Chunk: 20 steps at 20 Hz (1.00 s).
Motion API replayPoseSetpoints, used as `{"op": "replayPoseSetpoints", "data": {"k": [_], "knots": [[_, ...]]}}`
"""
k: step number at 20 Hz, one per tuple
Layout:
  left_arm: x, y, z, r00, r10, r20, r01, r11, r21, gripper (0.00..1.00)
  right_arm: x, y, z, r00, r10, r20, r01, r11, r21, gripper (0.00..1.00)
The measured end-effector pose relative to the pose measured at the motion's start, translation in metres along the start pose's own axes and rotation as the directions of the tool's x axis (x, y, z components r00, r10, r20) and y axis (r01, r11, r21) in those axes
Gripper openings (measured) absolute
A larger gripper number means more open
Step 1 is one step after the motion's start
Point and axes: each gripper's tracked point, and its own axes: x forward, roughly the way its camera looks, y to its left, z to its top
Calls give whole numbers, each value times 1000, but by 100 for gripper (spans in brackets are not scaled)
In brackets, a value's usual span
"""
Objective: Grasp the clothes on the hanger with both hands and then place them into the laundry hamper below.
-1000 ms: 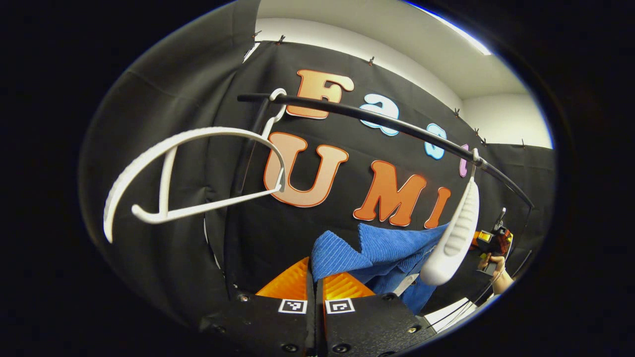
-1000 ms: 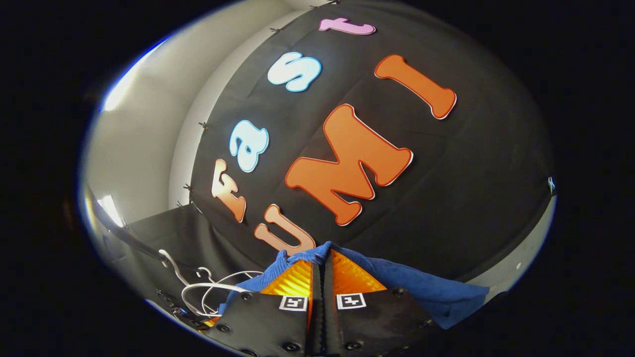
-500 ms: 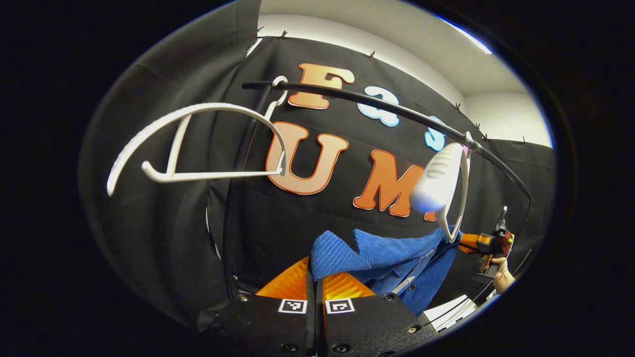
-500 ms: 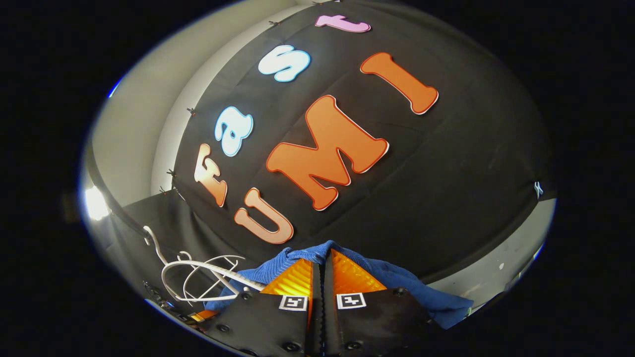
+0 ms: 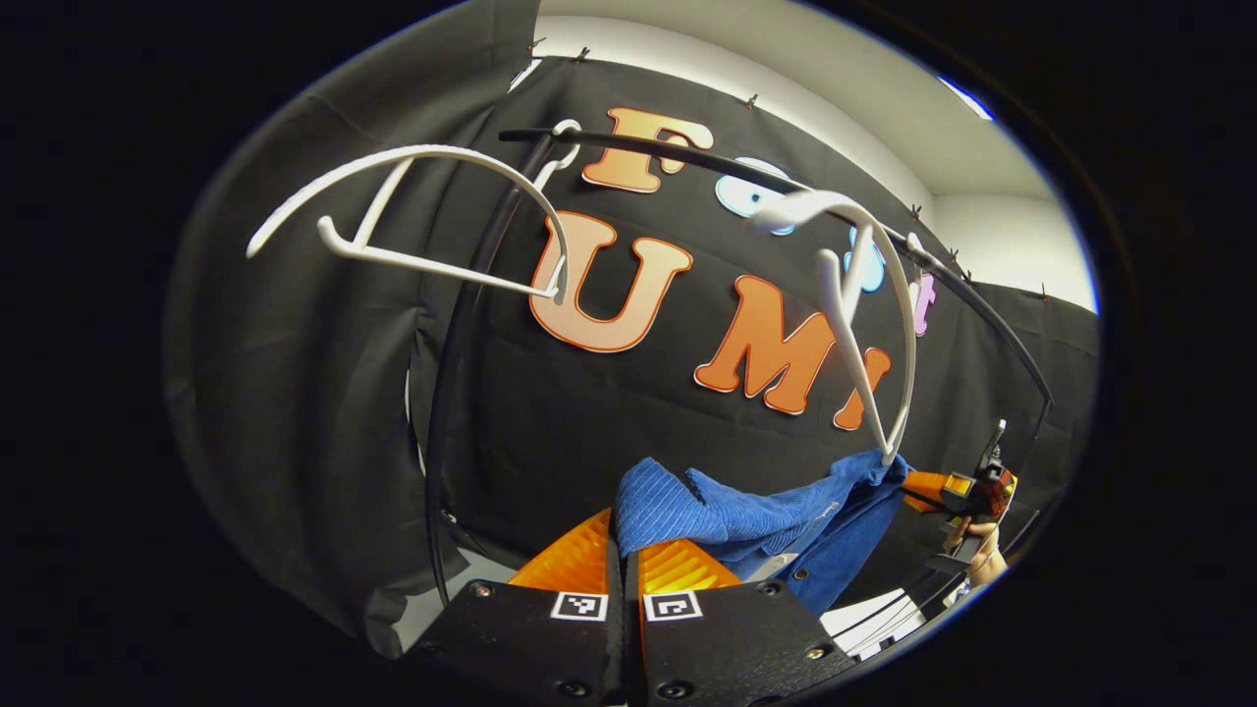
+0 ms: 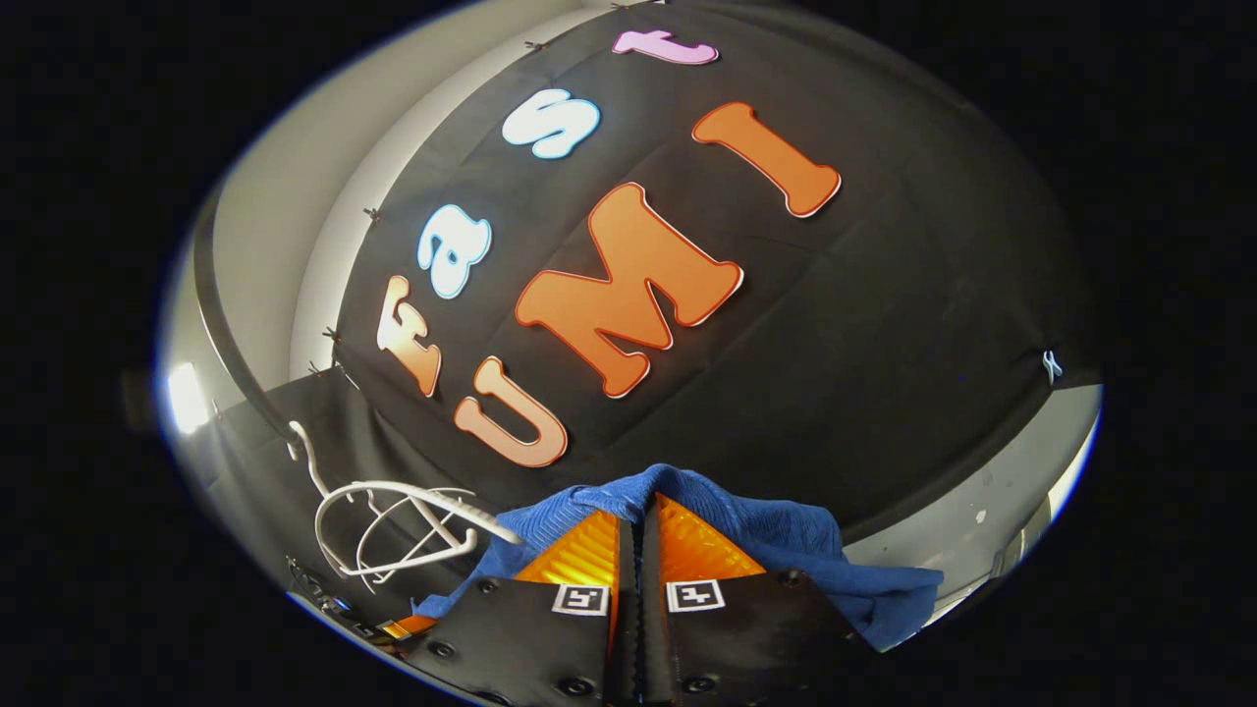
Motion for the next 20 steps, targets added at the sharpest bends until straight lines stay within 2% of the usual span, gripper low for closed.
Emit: {"op": "replayPoseSetpoints", "data": {"k": [9, 20], "knots": [[0, -38, -26, 998, -52, -41, 52, 999, 9, 0, -20, -2, -34, 999, -11, -53, 8, 999, -46, 8], [34, -104, -74, 978, -154, -140, 160, 987, 31, 0, -26, 6, -96, 990, -42, -131, 29, 994, -105, 8]]}}
